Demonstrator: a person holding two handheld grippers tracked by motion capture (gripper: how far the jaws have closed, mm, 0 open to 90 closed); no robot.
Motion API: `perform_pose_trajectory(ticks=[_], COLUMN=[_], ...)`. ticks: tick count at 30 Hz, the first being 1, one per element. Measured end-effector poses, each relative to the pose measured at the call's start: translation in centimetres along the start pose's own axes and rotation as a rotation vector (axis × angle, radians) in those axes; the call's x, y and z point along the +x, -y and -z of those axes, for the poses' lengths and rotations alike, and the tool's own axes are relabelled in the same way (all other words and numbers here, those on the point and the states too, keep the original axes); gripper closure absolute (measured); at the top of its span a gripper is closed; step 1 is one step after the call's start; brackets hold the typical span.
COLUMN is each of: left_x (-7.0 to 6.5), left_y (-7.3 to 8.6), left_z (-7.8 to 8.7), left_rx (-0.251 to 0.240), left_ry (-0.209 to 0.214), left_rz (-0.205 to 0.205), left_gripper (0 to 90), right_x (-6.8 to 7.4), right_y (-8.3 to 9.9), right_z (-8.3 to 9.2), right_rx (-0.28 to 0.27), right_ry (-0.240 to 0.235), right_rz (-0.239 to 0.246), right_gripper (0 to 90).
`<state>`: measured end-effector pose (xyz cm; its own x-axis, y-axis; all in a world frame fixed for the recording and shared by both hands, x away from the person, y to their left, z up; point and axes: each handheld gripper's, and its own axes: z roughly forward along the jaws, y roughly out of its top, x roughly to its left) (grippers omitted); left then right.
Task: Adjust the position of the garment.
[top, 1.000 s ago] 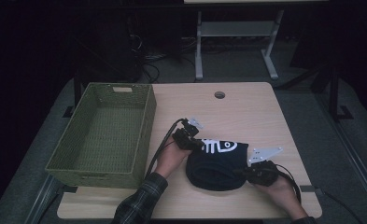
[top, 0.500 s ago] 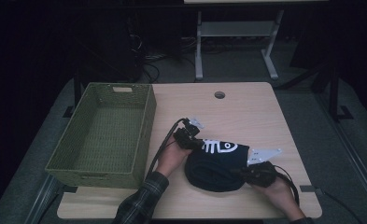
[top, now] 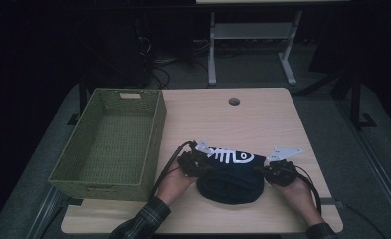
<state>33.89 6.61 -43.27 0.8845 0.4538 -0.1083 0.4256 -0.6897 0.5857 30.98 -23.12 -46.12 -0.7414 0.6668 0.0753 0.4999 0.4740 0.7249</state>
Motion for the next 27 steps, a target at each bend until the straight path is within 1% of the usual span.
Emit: perform_pose_trajectory(ticks=[1, 2, 3, 4, 5, 7, 8, 9, 10, 11, 12, 13, 14, 15, 16, 18, 19, 20, 22, 23, 24, 25, 26, 27], left_x=[0.1, 0.0, 0.0, -0.1, -0.2, -0.2, -0.1, 0.0, 0.1, 0.1, 0.3, 0.5, 0.6, 1.0, 1.2, 1.7, 2.0, 2.1, 2.4, 2.4, 2.4, 2.4, 2.4, 2.4], left_y=[0.1, 0.2, 0.2, 0.2, 0.1, 0.0, 0.0, 0.0, 0.0, 0.0, -0.1, -0.1, -0.1, -0.1, 0.0, 0.1, 0.2, 0.3, 0.5, 0.5, 0.6, 0.6, 0.6, 0.6], left_z=[-0.4, -0.6, -0.8, -0.9, -0.9, -0.7, -0.5, -0.2, 0.2, 0.2, 0.7, 1.0, 1.3, 1.6, 1.7, 1.6, 1.4, 1.2, 0.9, 0.6, 0.5, 0.3, 0.1, -0.1], left_rx=[0.008, 0.007, 0.013, 0.010, 0.016, 0.012, 0.009, -0.008, -0.011, -0.011, -0.025, -0.034, -0.036, -0.045, -0.043, -0.034, -0.023, -0.028, -0.013, -0.016, -0.015, -0.003, -0.004, -0.003], left_ry=[-0.001, -0.002, -0.001, -0.003, -0.009, -0.010, -0.007, -0.010, -0.013, -0.013, -0.020, -0.031, -0.037, -0.038, -0.038, -0.048, -0.045, -0.048, -0.046, -0.048, -0.045, -0.045, -0.046, -0.046], left_rz=[-0.001, 0.003, -0.004, 0.001, -0.007, -0.006, 0.000, 0.018, 0.019, 0.019, 0.033, 0.039, 0.046, 0.073, 0.088, 0.105, 0.118, 0.132, 0.135, 0.145, 0.146, 0.138, 0.140, 0.143], left_gripper=[90.0, 90.0, 90.0, 90.0, 90.0, 90.0, 90.0, 88.1, 83.4, 79.9, 79.9, 70.2, 67.2, 62.4, 57.3, 49.0, 44.2, 39.1, 33.0, 30.8, 29.0, 27.8, 26.6, 25.9], right_x=[0.1, 0.1, 0.2, 0.2, 0.2, 0.2, 0.2, 0.1, 0.2, 0.2, 0.1, 0.0, -0.1, -0.2, -0.2, -0.5, -0.7, -0.9, -1.2, -1.4, -1.5, -1.7, -1.8, -1.9], right_y=[0.0, 0.0, 0.0, 0.1, 0.1, 0.1, 0.1, 0.1, 0.1, 0.1, 0.1, 0.5, 0.7, 0.9, 1.1, 1.6, 1.9, 2.3, 2.8, 3.2, 3.5, 3.9, 4.3, 4.5], right_z=[-0.1, -0.2, -0.2, -0.2, -0.2, -0.2, 0.0, 0.1, 0.4, 0.4, 0.6, 1.3, 1.4, 1.7, 1.8, 2.4, 2.6, 2.9, 3.2, 3.4, 3.5, 3.5, 3.4, 3.3], right_rx=[0.005, 0.006, 0.007, 0.006, 0.006, -0.004, -0.007, -0.012, -0.029, -0.029, -0.041, -0.062, -0.067, -0.073, -0.074, -0.071, -0.065, -0.059, -0.059, -0.053, -0.051, -0.039, -0.020, -0.011], right_ry=[-0.001, 0.004, 0.005, 0.006, 0.006, 0.005, 0.005, 0.009, 0.018, 0.018, 0.028, 0.053, 0.055, 0.062, 0.071, 0.099, 0.115, 0.136, 0.170, 0.183, 0.195, 0.203, 0.209, 0.216], right_rz=[-0.008, -0.001, 0.000, -0.004, -0.006, -0.002, -0.003, -0.004, -0.002, -0.002, 0.003, -0.006, -0.017, -0.028, -0.037, -0.054, -0.066, -0.077, -0.092, -0.103, -0.113, -0.126, -0.142, -0.144], right_gripper=[89.8, 89.8, 89.8, 89.8, 89.8, 89.6, 86.7, 83.7, 79.2, 79.2, 76.3, 68.1, 65.4, 61.0, 56.8, 49.3, 45.0, 39.7, 32.5, 27.4, 23.0, 19.3, 15.5, 13.6])
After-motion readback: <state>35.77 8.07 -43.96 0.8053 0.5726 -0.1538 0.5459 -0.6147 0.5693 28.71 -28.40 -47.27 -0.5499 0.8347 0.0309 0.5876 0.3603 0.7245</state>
